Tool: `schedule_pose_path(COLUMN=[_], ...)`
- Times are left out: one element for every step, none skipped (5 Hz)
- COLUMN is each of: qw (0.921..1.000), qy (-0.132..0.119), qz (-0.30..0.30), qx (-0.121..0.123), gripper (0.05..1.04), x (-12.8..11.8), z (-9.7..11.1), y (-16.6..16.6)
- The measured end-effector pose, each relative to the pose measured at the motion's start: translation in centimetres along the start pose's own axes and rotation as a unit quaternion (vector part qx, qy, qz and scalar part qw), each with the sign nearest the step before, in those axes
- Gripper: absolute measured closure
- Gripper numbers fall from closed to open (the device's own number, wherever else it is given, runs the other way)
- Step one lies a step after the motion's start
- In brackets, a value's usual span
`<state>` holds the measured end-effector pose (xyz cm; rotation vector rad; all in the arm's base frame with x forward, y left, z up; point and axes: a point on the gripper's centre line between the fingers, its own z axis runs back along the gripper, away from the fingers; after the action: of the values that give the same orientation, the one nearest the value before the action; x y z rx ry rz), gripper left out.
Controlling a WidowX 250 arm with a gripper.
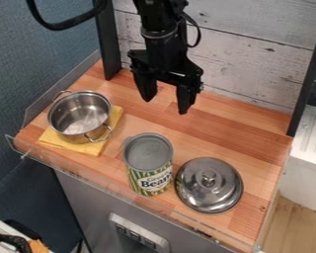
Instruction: Move the silver pot to the upper right of the table
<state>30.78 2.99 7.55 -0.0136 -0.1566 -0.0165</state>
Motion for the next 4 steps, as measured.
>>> schedule_pose_path(qw=[0.9999,0.9986,0.9975,0.9922], qy=[0.017,0.017,0.022,0.023], qz=[0.000,0.050,0.063,0.111], qx=[-0.001,0.006,0.022,0.052], gripper=[0.083,0.083,0.083,0.083], x=[-0.5,-1.2,-1.7,-2.7], z=[-0.9,-1.0,-1.2,-1.8], y=[0.0,3.7,5.6,9.0])
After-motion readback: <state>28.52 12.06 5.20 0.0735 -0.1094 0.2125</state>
